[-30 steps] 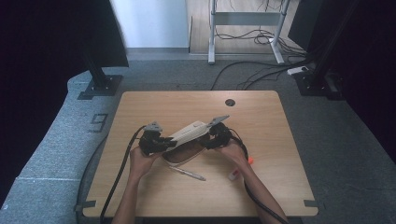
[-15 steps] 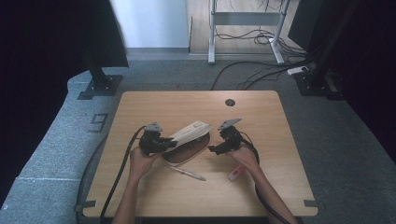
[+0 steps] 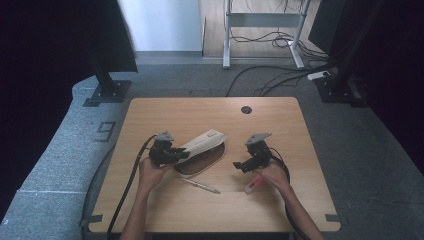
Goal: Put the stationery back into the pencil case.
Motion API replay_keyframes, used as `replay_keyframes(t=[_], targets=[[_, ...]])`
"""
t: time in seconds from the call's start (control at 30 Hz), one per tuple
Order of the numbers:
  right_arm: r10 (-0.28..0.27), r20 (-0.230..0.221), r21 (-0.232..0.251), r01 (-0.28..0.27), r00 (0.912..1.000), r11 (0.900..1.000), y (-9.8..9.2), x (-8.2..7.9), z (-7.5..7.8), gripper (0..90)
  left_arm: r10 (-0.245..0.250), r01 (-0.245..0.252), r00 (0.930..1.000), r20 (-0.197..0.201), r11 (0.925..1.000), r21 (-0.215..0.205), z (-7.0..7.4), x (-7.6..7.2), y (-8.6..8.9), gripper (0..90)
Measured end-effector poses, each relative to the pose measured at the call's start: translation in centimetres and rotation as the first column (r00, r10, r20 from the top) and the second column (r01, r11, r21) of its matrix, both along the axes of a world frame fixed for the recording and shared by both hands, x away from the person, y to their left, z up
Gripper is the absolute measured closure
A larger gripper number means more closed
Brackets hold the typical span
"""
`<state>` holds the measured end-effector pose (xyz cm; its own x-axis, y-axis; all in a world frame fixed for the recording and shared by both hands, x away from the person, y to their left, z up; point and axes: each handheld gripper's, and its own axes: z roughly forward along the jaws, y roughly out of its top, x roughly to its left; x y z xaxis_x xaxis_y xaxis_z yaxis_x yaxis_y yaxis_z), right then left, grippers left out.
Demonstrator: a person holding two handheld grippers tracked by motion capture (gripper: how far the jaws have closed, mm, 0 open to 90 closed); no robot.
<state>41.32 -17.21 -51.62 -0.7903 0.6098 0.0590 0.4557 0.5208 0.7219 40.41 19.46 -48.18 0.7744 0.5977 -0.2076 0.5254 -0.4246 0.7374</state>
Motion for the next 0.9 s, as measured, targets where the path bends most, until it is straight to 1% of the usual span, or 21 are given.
replay_keyframes(t=[0.33,0.5,0.67,0.9], targets=[[-0.012,-0.008,0.024,0.013,0.9999,1.0,-3.3,-2.4,-0.5,1.3,-0.001,0.001,1.0,-0.004,1.0,-0.005,0.0,0.1,0.0,74.1],[-0.012,-0.011,0.013,0.012,0.9999,1.0,-4.6,-3.5,-0.9,2.0,-0.002,0.002,1.0,-0.006,1.0,-0.005,-0.1,0.1,0.0,73.9],[-0.002,-0.024,0.01,0.002,0.9997,1.0,-5.5,-4.3,-1.4,2.5,-0.003,0.003,1.0,-0.009,1.0,-0.005,-0.1,0.1,0.0,73.8],[0.023,-0.039,0.003,-0.023,0.999,1.0,-5.8,-4.8,-2.3,2.9,-0.005,0.004,0.9999,-0.01,1.0,-0.004,-0.1,0.1,0.0,73.7]])
